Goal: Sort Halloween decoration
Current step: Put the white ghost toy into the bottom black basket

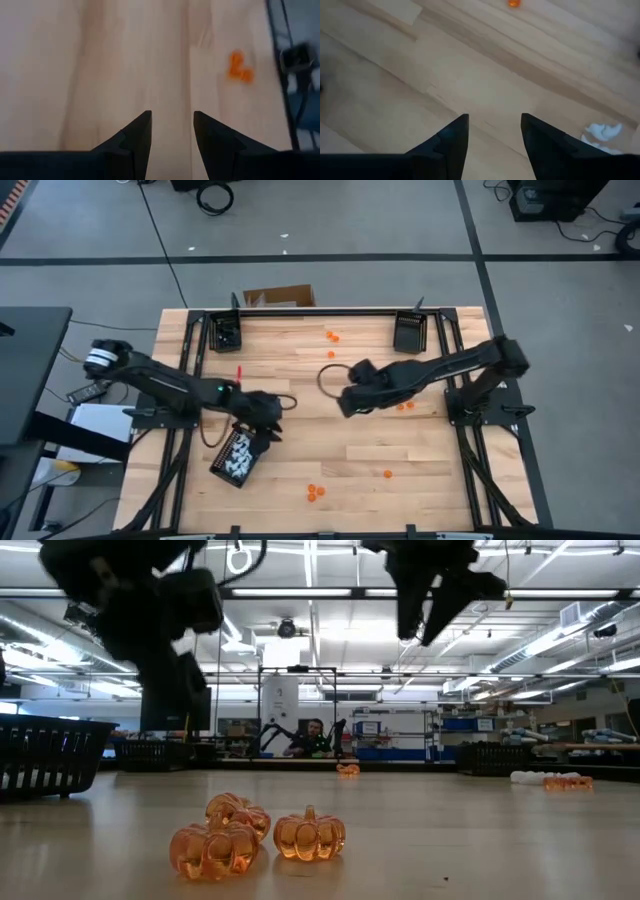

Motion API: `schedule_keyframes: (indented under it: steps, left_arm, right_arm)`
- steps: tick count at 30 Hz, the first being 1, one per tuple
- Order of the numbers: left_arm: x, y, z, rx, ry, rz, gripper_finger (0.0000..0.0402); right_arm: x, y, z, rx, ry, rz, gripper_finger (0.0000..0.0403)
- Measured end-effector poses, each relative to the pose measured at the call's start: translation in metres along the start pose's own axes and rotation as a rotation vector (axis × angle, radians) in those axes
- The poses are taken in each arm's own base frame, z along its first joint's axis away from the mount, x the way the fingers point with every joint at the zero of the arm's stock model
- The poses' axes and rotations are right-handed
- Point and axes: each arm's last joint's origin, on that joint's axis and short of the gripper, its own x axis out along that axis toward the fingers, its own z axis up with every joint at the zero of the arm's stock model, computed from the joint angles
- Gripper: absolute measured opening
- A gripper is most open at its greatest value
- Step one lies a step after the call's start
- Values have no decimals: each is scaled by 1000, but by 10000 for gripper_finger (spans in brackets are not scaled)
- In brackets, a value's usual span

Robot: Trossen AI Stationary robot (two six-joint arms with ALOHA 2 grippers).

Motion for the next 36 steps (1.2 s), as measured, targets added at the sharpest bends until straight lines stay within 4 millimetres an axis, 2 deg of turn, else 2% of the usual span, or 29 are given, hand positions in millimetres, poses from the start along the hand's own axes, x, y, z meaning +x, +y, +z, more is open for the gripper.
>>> schedule_keyframes:
  steps: [4,7,14,20,24,31,36]
  left_arm:
    - [19,5,-14,-15,139,20,155]
    - [22,6,-23,-42,223,49,155]
    - [10,8,-30,-110,303,105,155]
    - [-10,19,-30,-187,293,234,155]
    - [-24,22,-16,-222,213,248,155]
    - [-55,22,29,-211,3,243,155]
    - [-73,22,56,-182,-101,266,155]
  right_arm:
    - [-2,-25,-7,74,13,50,187]
    - [-6,-39,-12,108,26,62,187]
    - [-9,-55,-22,100,97,37,187]
    - [10,-74,-39,93,285,-89,187]
    - [31,-96,-48,139,348,-163,187]
    - [68,-132,-44,210,402,-220,187]
    - [96,-148,-44,252,418,-206,181]
